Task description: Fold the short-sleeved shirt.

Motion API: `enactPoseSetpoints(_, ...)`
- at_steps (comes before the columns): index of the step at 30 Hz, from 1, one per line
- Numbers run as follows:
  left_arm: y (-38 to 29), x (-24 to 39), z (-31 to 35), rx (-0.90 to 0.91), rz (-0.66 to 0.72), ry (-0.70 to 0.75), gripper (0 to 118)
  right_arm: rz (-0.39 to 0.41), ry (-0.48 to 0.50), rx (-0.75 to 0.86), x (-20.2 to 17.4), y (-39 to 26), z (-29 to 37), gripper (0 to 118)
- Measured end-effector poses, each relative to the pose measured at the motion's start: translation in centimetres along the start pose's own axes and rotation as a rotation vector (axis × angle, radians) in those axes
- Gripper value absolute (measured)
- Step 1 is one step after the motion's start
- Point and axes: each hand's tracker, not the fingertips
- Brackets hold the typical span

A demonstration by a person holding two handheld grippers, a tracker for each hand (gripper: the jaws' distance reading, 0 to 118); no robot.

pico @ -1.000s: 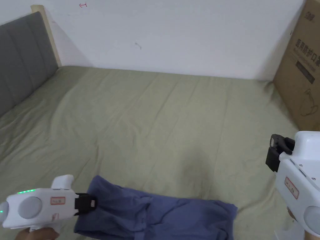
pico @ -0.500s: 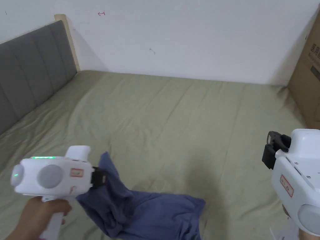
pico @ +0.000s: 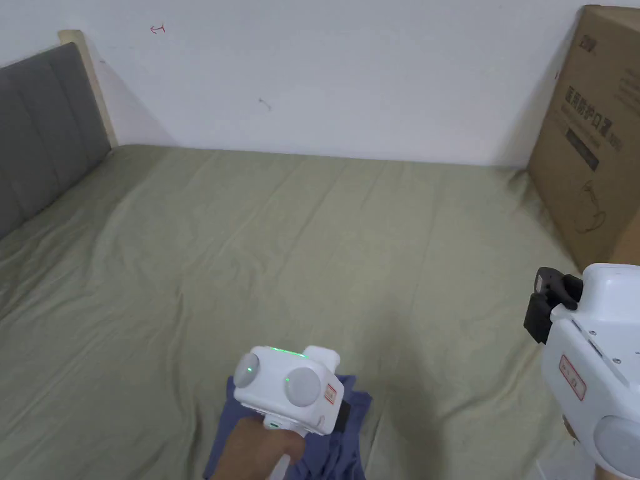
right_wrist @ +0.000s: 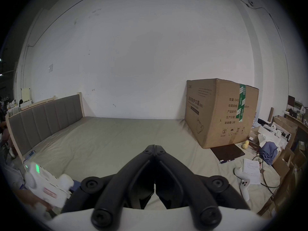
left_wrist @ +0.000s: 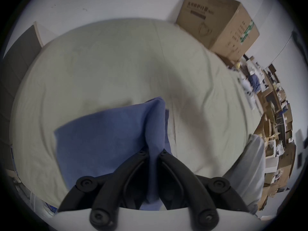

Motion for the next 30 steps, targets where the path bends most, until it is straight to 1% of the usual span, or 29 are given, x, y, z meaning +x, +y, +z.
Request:
enactPoseSetpoints(2,-0.6,0.7,-2.1,-0.051,0.013,0.025,7,-0.003,-0.013,-0.003,0.6,-0.2,0.3,0)
enactPoseSetpoints(3,-0.9,1.0,-2.6,-0.039,0.010,0.031,7,-0.004,-0.020,-0.004,0.9,-0.2,0.5,0)
enactPoseSetpoints(4,-1.2,1.4,-2.8,-0.032,0.008,0.036,9,-0.004,-0.026,-0.005,1.2,-0.3,0.6,0)
enactPoseSetpoints(5,-1.5,1.7,-2.8,-0.017,-0.007,0.056,15,-0.005,-0.034,-0.006,1.4,-0.4,0.7,0)
enactPoseSetpoints(6,-1.6,1.9,-2.5,-0.001,-0.019,0.060,36,-0.007,-0.040,-0.008,1.6,-0.5,0.7,0)
enactPoseSetpoints(7,-1.6,2.0,-2.2,0.009,-0.019,0.024,57,-0.009,-0.044,-0.011,1.8,-0.6,0.7,0)
enactPoseSetpoints(8,-1.6,2.0,-1.9,0.017,0.012,-0.066,77,-0.014,-0.049,-0.016,2.0,-0.6,0.7,0)
enactPoseSetpoints(9,-1.4,2.0,-1.1,0.020,0.046,-0.124,94,-0.021,-0.051,-0.018,2.1,-0.7,0.7,0)
enactPoseSetpoints(10,-1.4,2.1,-0.4,0.028,0.066,-0.150,97,-0.028,-0.052,-0.019,2.1,-0.7,0.7,0)
enactPoseSetpoints(13,-1.2,1.9,3.1,0.167,0.079,-0.209,97,-0.035,-0.050,-0.016,2.0,-0.6,0.8,0)
enactPoseSetpoints(17,-1.5,0.3,8.0,0.362,0.116,-0.208,97,-0.024,-0.037,-0.010,1.4,-0.4,0.7,0)
enactPoseSetpoints(19,-2.0,-0.7,9.9,0.456,0.124,-0.168,97,-0.020,-0.032,-0.003,1.0,-0.3,0.8,0)
enactPoseSetpoints(21,-2.5,-1.8,11.0,0.543,0.105,-0.085,95,-0.023,-0.023,0.002,0.7,-0.1,0.8,0)
enactPoseSetpoints(23,-3.0,-2.8,11.4,0.577,0.087,-0.037,94,-0.024,-0.017,0.005,0.3,0.0,0.7,0)
enactPoseSetpoints(24,-3.4,-3.3,11.3,0.583,0.080,-0.023,81,-0.023,-0.013,0.005,0.1,0.1,0.7,0)
enactPoseSetpoints(25,-3.7,-3.6,11.2,0.594,0.076,-0.025,58,-0.022,-0.009,0.005,0.0,0.1,0.7,0)
enactPoseSetpoints(26,-4.1,-4.0,10.9,0.604,0.073,-0.026,24,-0.021,-0.006,0.006,-0.2,0.0,0.7,0)
enactPoseSetpoints(27,-4.3,-4.1,10.4,0.600,0.072,-0.010,0,-0.020,-0.002,0.005,-0.3,0.0,0.7,0)
enactPoseSetpoints(30,-5.1,-4.4,8.2,0.564,0.076,0.001,0,-0.018,0.005,0.001,-0.7,-0.2,0.8,0)
